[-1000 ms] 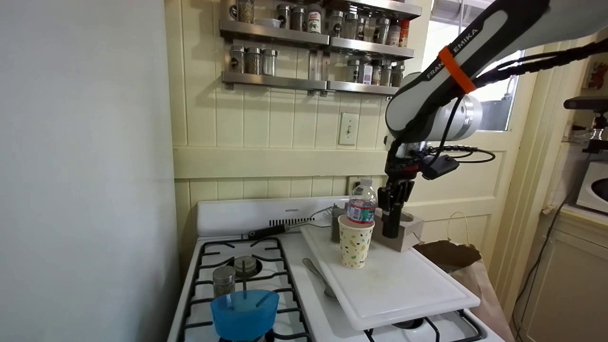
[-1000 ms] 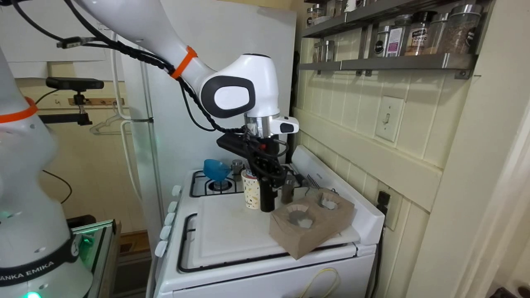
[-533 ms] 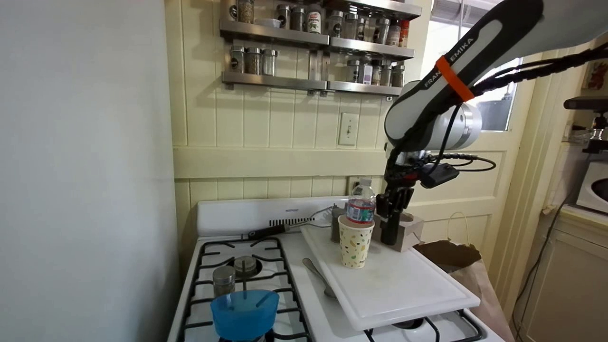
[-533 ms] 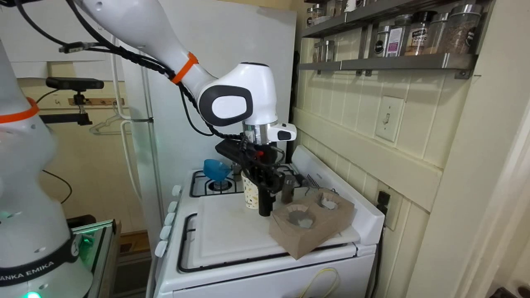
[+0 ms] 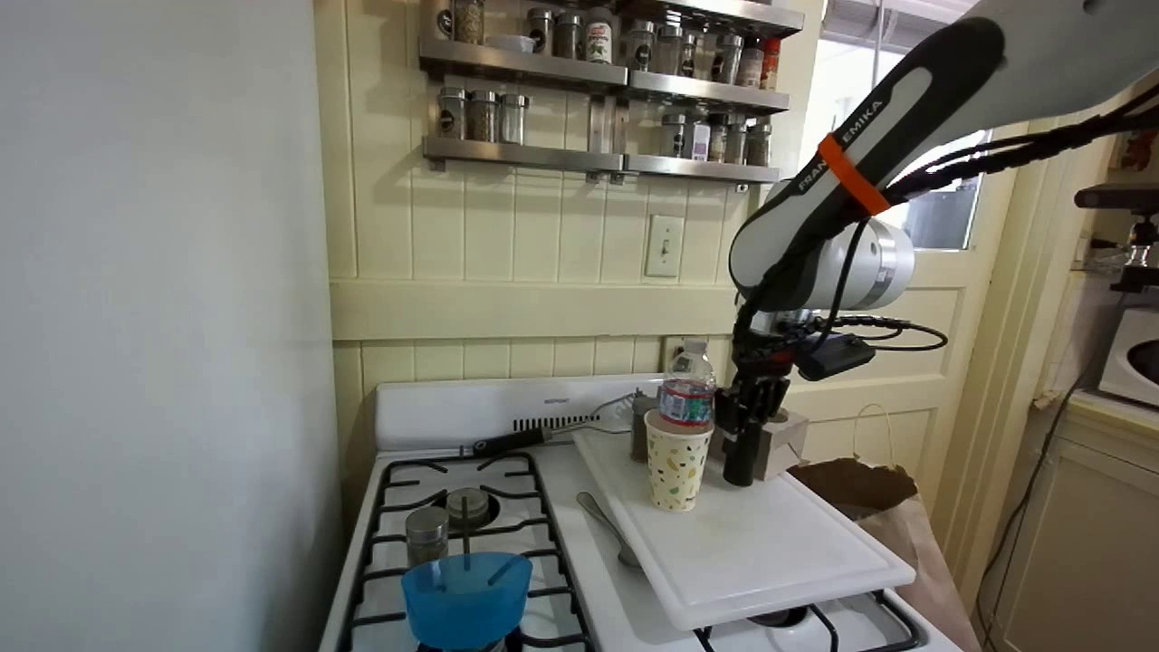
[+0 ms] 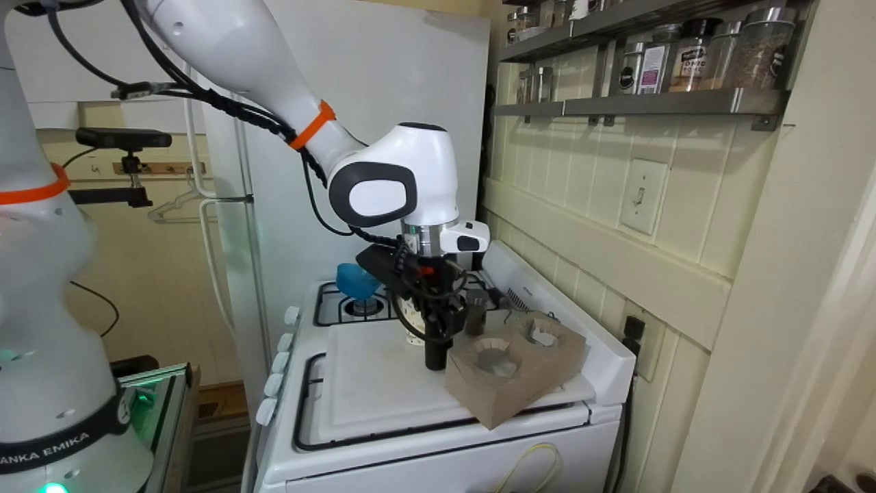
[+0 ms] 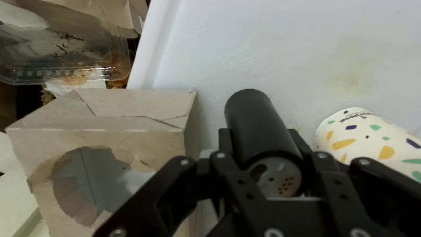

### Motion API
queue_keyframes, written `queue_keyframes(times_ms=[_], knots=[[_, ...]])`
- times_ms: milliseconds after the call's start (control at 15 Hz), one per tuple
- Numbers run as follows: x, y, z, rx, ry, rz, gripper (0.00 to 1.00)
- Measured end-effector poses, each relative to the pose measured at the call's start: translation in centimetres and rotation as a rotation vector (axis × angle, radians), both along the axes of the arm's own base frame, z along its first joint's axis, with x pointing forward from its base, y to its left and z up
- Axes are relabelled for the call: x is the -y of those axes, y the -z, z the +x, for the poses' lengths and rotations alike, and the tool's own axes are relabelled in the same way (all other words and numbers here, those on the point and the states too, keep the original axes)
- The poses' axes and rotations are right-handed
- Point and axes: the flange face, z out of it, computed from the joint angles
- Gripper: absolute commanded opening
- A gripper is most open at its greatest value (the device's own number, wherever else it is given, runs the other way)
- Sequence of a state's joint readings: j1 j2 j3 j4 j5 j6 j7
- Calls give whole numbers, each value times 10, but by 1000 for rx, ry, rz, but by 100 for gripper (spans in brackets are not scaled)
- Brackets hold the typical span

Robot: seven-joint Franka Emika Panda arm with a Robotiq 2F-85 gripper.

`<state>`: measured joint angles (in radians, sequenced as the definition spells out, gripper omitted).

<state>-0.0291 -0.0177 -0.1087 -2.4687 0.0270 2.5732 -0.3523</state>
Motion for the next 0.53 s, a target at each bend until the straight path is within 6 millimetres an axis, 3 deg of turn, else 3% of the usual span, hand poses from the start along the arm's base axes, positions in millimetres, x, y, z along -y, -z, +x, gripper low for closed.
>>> queue_keyframes(times_ms=[67,133,200,467,533], knots=[[1,1,0,0,2,0,18],[2,2,0,3,4,-1,52],[3,3,1,6,6,-2,70],[4,5,1,8,7,-3,97],[3,6,1,7,7,-3,100]])
